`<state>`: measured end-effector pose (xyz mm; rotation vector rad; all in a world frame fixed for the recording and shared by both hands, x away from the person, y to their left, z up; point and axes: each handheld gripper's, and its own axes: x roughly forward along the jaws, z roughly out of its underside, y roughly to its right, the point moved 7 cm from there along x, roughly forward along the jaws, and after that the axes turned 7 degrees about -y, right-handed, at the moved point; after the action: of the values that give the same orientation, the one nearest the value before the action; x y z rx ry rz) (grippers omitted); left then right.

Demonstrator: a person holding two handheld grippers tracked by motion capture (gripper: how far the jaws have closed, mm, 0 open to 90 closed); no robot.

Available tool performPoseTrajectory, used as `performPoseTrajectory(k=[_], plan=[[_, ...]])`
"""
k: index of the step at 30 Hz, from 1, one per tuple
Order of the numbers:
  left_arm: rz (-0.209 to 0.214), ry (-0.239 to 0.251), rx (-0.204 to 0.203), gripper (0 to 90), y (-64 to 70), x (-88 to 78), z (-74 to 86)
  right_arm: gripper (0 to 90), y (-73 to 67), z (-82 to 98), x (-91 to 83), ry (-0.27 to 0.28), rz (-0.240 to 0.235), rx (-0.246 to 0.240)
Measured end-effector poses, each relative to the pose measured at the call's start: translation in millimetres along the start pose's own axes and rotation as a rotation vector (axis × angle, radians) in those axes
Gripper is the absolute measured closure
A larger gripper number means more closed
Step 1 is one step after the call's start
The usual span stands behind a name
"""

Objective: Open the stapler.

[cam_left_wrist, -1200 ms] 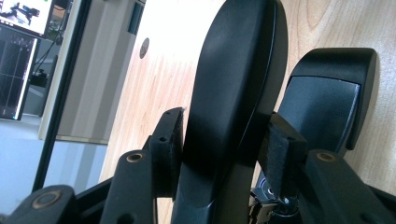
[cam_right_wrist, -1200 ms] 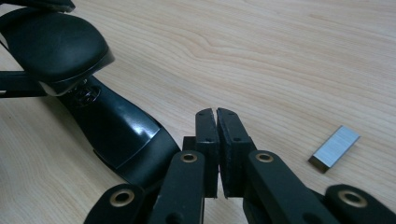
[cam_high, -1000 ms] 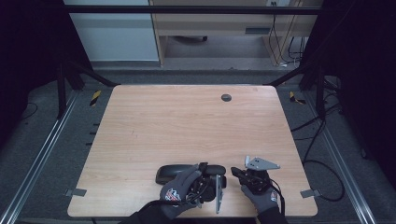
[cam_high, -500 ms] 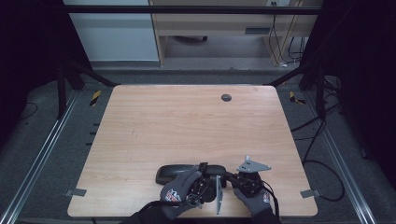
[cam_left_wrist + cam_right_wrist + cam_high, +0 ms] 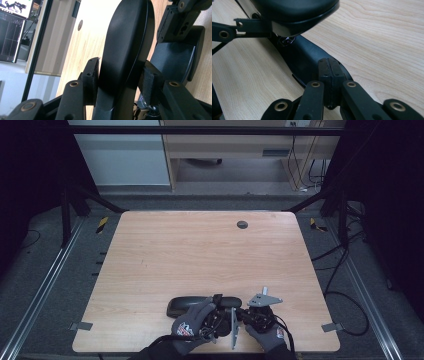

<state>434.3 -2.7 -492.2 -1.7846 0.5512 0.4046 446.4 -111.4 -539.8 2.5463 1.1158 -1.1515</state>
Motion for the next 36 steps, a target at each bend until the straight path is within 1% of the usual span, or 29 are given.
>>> performPoseTrajectory(k=[1,8,12,18,20,21,24,25,29,33,34,36], plan=[[0.000,0.000,0.000,54.6,0.0,0.0,0.0,90.0,0.3,0.1,1.3,0.001,0.002,-0.007],[0.001,-0.001,-0.004,54.6,0.0,0.0,-0.2,90.0,-0.7,-0.4,2.3,0.005,-0.009,-0.002],[-0.001,-0.001,-0.005,54.6,0.0,0.1,-0.2,90.0,-0.8,-0.6,3.0,0.008,-0.007,-0.005],[-0.001,0.000,-0.012,54.5,-0.3,0.0,-0.3,90.0,-0.9,-0.5,2.9,0.009,0.006,-0.011],[0.000,0.004,-0.022,54.5,-1.0,-0.3,-0.4,90.0,-0.8,-0.5,3.0,0.011,0.008,-0.009],[-0.003,0.001,-0.019,54.5,-2.4,-0.9,-0.1,90.0,-0.7,-0.5,3.0,0.012,0.010,-0.005],[0.000,0.012,-0.047,54.8,-6.3,-3.1,0.1,90.0,-1.1,-0.6,3.1,0.012,0.010,-0.002],[0.001,0.006,-0.042,54.8,-7.7,-4.2,0.7,90.0,-1.1,-0.7,3.1,0.012,0.011,-0.001],[0.002,0.015,-0.061,55.0,-9.4,-5.6,0.9,90.0,-0.9,-0.9,3.4,0.012,0.013,-0.001],[-0.002,0.018,-0.066,55.3,-12.9,-8.0,1.6,90.0,-0.7,-0.8,3.2,0.010,0.016,0.002],[-0.001,0.025,-0.082,55.4,-14.5,-9.1,2.0,90.0,-0.8,-1.0,3.4,0.012,0.016,0.003],[0.000,0.024,-0.084,55.5,-15.4,-10.0,2.2,90.0,-0.7,-1.1,3.5,0.013,0.016,0.001]])
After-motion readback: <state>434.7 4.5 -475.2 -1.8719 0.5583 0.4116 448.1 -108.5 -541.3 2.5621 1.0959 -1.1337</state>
